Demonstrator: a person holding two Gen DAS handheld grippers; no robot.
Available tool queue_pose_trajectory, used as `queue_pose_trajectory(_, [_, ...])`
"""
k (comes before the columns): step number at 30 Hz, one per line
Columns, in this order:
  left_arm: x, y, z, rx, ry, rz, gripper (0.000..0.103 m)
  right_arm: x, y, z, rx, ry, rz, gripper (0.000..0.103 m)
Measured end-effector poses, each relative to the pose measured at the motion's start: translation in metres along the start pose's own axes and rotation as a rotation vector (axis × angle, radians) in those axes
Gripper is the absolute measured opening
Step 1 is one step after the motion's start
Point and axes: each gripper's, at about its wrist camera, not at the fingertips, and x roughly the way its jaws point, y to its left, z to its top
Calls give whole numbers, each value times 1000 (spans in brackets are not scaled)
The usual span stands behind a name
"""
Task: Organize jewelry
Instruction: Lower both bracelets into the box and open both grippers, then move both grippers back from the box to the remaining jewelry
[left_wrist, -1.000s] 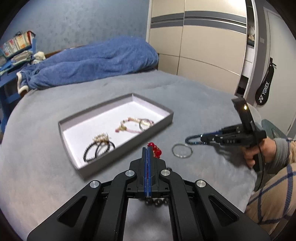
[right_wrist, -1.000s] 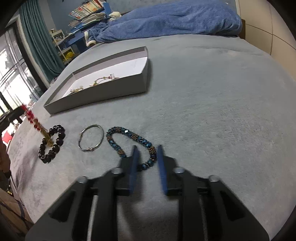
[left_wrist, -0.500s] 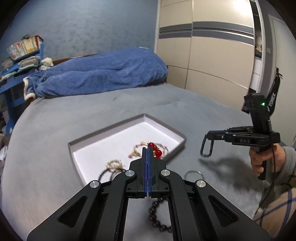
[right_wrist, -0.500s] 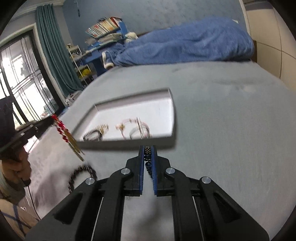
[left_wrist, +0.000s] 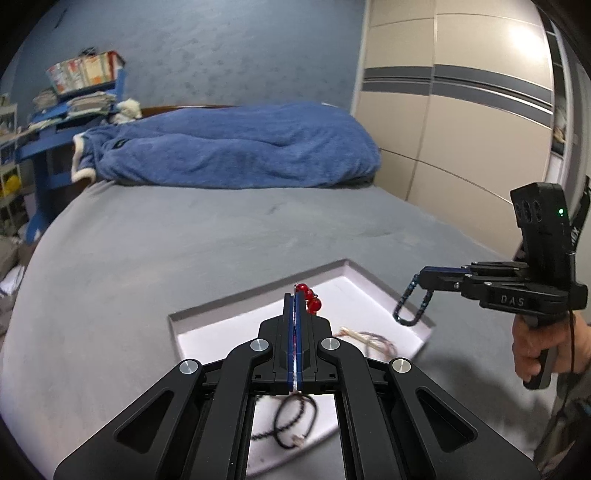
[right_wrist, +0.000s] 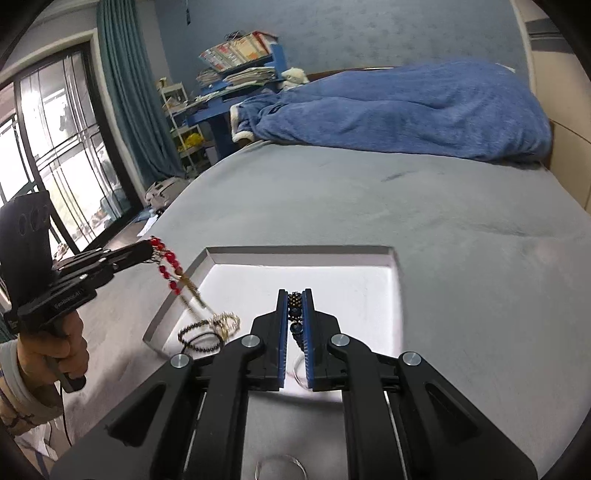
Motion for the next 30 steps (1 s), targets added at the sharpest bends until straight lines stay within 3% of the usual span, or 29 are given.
queue_pose_trajectory(6, [27, 9, -3, -8, 34, 22, 1, 55, 6, 19, 14, 53, 43, 7])
queue_pose_trajectory(11, [56, 15, -13, -11, 94, 43, 1, 91, -12, 4, 33, 145, -21, 7])
queue_pose_trajectory(15, [72, 22, -26, -17, 145, 65, 1, 98, -22, -12, 48, 176, -65, 7])
queue_pose_trajectory(23, [72, 25, -36, -12, 172, 106, 2, 94, -29, -28, 15, 183, -114, 7])
queue_pose_trajectory(25, [70, 25, -35, -19, 172, 112, 15, 90, -28, -28, 4, 173, -118, 9])
queue_pose_trajectory(26, [69, 27, -34, -23, 165, 124, 29, 89, -26, -27, 0, 168, -122, 10])
queue_pose_trajectory(27, [64, 28, -34, -31, 152, 127, 40, 86, -26, -27, -2, 161, -124, 18])
queue_pose_trajectory(28, [59, 28, -34, -36, 139, 121, 43, 80, -25, -27, -8, 145, -131, 28])
queue_pose_trajectory(30, [53, 26, -33, -35, 128, 131, 65, 71, -25, -27, -13, 122, -133, 41])
